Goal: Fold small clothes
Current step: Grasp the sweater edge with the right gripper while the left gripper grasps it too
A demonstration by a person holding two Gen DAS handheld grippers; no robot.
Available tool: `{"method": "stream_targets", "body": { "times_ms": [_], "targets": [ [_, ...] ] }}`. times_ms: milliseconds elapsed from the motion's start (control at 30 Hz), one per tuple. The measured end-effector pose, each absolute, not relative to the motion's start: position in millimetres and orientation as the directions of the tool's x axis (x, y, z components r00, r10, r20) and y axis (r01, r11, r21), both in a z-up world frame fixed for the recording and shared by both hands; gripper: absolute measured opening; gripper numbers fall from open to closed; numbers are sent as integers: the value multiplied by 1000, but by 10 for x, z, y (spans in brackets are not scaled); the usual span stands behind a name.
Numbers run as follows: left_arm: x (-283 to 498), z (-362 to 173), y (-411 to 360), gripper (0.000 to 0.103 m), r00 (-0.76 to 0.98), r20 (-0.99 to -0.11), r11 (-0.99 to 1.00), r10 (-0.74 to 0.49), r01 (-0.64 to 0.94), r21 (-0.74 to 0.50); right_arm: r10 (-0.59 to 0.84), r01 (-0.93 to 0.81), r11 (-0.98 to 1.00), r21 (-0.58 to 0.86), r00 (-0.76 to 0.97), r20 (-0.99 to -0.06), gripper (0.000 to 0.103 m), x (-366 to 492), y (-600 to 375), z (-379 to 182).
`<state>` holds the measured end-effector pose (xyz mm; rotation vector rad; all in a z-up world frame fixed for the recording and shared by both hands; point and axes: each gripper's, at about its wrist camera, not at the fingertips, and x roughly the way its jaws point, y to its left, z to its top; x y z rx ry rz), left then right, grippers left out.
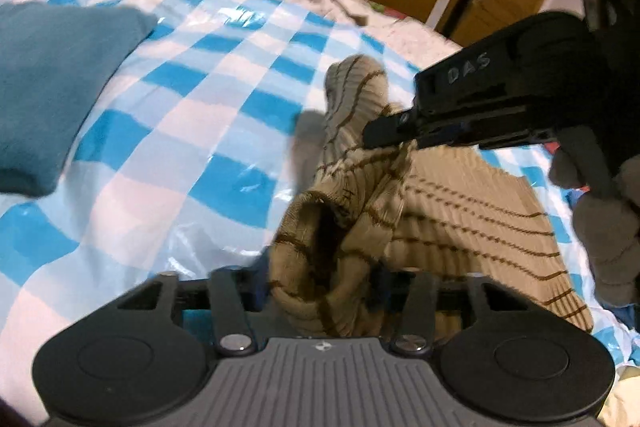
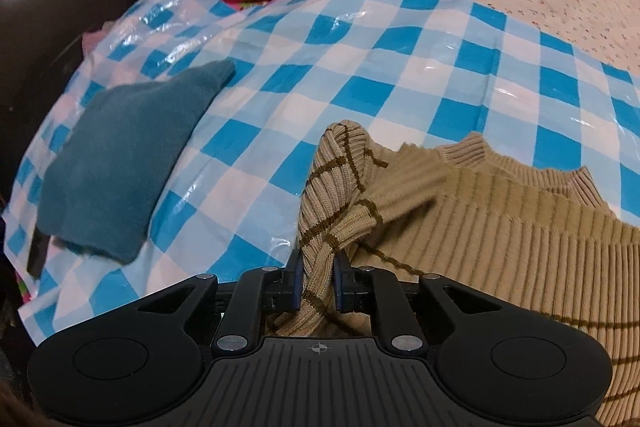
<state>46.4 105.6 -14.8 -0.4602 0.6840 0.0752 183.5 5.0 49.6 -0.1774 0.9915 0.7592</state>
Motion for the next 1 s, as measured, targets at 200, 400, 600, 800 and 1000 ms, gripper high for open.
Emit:
{"method": "stream_targets", "body": {
  "times_ms": [200,400,600,800,1000],
  "targets": [
    [409,66,881,33,824,-562,926,-75,-151,-346,528,-624,742,244,320,-787,13,1908,-145,542],
    [517,226,540,32,833,-536,948,-136,-47,-314,559,-592,752,291,336,-758,13,2000,-434,602],
    [578,281,105,31,814,-539,964,-218,95,-247,578,-533,773,345,368,-728,13,2046,-984,628],
    [668,121,-187,31,765,-595,967,-247,156,-201,590,-483,781,397,361,-722,20,2105,-1384,450],
    [635,116,-186,31,752,-612,968,-244,149,-204,663,-412,741,531,320,-676,25,2261,-1483,220]
  ]
}}
